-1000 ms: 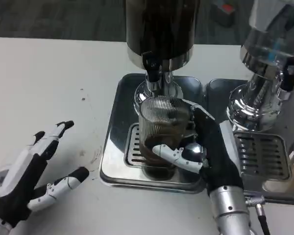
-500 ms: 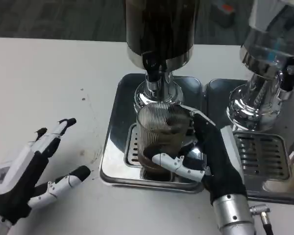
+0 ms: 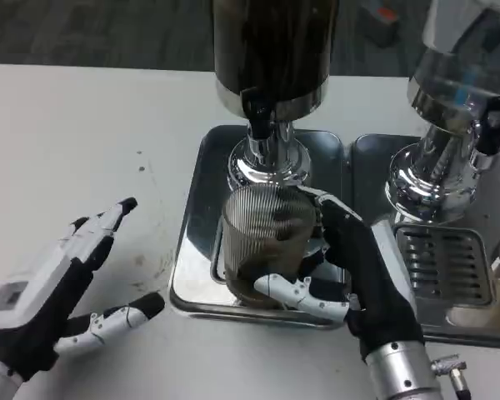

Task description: Grasp the cup under the faucet to collect the drink, then remove the cup.

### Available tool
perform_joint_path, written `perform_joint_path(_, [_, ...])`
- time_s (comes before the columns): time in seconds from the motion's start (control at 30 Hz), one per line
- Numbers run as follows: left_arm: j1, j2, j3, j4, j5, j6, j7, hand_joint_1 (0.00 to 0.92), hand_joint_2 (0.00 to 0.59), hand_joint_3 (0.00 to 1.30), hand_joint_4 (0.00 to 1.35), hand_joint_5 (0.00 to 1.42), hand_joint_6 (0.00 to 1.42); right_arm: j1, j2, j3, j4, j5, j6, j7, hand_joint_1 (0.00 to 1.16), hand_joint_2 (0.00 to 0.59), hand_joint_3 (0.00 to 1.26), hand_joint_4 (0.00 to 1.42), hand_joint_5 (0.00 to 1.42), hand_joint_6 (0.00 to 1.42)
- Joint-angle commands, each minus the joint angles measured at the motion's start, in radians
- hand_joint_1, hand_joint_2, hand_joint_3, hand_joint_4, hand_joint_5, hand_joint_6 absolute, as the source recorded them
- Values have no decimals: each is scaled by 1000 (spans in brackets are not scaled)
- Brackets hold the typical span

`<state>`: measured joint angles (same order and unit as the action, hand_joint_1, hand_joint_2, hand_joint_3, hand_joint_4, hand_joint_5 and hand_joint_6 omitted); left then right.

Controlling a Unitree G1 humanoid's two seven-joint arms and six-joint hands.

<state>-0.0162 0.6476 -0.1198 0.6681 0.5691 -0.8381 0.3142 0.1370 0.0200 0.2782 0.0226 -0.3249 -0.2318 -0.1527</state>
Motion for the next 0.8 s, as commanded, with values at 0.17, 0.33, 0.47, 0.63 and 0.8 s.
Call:
perform_joint_path(0.17, [57, 44, -9, -122, 44, 106, -54, 0, 61, 0, 0, 0, 0, 6, -24, 0, -80, 23, -12, 59, 1053, 219, 362, 539, 722, 931])
perform_joint_path(0.33, [122, 67, 13, -228, 51, 166, -58, 0, 57, 0, 0, 0, 0, 23, -25, 0, -119, 24, -11, 76, 1052, 219, 366, 546, 723, 937])
perform_joint_path(0.47, [187, 82, 36, -304, 53, 190, -53, 0, 56, 0, 0, 0, 0, 41, -34, -6, -138, 34, -2, 95, 1051, 219, 368, 547, 723, 939])
perform_joint_path(0.63, [242, 99, 42, -362, 60, 210, -75, 0, 55, 0, 0, 0, 0, 68, -39, -1, -178, 36, 1, 115, 1051, 219, 369, 548, 723, 940])
perform_joint_path(0.8, [288, 96, 48, -418, 67, 236, -78, 0, 55, 0, 0, 0, 0, 99, -43, 3, -228, 52, 10, 145, 1051, 219, 369, 548, 723, 940])
